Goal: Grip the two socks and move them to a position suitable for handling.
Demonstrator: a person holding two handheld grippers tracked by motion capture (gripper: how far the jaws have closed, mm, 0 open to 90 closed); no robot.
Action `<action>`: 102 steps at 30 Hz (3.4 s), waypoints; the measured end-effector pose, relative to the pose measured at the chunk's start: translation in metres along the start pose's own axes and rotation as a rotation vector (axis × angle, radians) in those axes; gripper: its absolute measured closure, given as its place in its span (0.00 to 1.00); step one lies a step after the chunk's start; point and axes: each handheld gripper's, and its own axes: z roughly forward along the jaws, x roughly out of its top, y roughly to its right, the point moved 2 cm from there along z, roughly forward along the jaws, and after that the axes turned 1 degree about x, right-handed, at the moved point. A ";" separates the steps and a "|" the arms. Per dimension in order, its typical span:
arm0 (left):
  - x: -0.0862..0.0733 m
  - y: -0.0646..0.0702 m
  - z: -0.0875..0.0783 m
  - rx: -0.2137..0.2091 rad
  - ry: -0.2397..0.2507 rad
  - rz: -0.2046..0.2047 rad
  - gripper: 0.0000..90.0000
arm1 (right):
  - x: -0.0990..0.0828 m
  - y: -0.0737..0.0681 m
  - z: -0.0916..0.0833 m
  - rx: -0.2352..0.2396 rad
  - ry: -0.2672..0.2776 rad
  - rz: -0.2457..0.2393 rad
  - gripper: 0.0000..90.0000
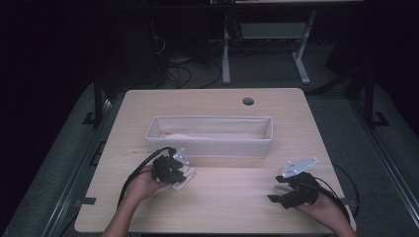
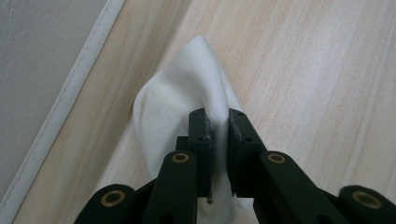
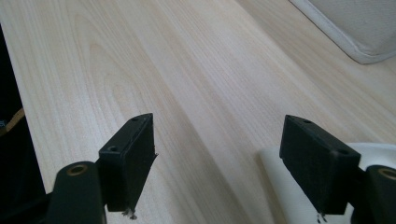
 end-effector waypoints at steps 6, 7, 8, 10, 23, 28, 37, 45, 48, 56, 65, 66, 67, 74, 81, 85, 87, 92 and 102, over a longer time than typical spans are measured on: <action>0.002 -0.003 -0.002 -0.025 -0.017 0.021 0.92 | 0.000 0.001 -0.002 -0.005 0.002 0.000 0.29; 0.003 -0.003 -0.002 -0.027 -0.019 0.023 0.92 | -0.001 0.002 -0.003 -0.004 0.007 -0.002 0.29; 0.003 -0.003 -0.003 -0.032 -0.018 0.028 0.92 | -0.001 0.002 -0.003 -0.005 0.008 0.001 0.29; 0.004 -0.002 -0.005 -0.037 -0.018 0.040 0.92 | -0.001 0.002 -0.003 -0.005 0.007 0.006 0.29; 0.031 0.008 -0.032 -0.029 0.049 0.137 0.92 | 0.000 0.003 -0.006 -0.008 0.017 0.004 0.29; 0.051 0.019 -0.031 -0.056 0.056 0.207 0.92 | 0.000 0.004 -0.008 -0.010 0.022 0.005 0.29; 0.077 0.029 -0.004 -0.118 0.020 0.276 0.92 | -0.002 0.006 -0.009 -0.009 0.018 0.015 0.29; 0.086 0.032 0.018 -0.181 -0.024 0.311 0.92 | -0.003 0.006 -0.009 -0.009 0.012 0.016 0.29; 0.085 0.031 0.024 -0.204 -0.041 0.308 0.91 | -0.003 0.006 -0.008 -0.007 0.013 0.019 0.29; 0.082 0.031 0.016 -0.225 -0.028 0.287 0.69 | -0.005 0.006 -0.010 -0.011 0.010 0.014 0.29; 0.068 0.013 -0.003 -0.155 0.009 0.199 0.73 | -0.004 0.005 -0.008 -0.011 0.006 0.014 0.29; 0.067 0.011 -0.003 -0.150 0.009 0.183 0.74 | -0.004 0.005 -0.008 -0.011 0.004 0.016 0.29; 0.067 0.009 -0.003 -0.150 0.008 0.171 0.74 | -0.004 0.005 -0.007 -0.013 0.003 0.014 0.29; 0.067 0.008 0.011 -0.134 -0.049 0.157 0.74 | -0.005 0.005 -0.006 -0.007 0.000 0.016 0.29; 0.069 0.008 0.017 -0.152 -0.069 0.169 0.87 | -0.005 0.006 -0.006 -0.008 -0.003 0.012 0.29; 0.069 0.007 0.016 -0.155 -0.066 0.172 0.95 | -0.005 0.005 -0.006 -0.005 -0.004 0.014 0.29; 0.069 0.007 0.013 -0.142 -0.060 0.183 0.96 | -0.005 0.005 -0.005 -0.007 -0.004 0.011 0.29; 0.072 0.007 0.000 -0.123 -0.019 0.200 0.97 | -0.005 0.005 -0.006 -0.008 -0.005 0.016 0.29; 0.079 0.024 -0.031 -0.104 0.037 0.266 0.97 | -0.005 0.005 -0.006 -0.007 -0.002 0.019 0.29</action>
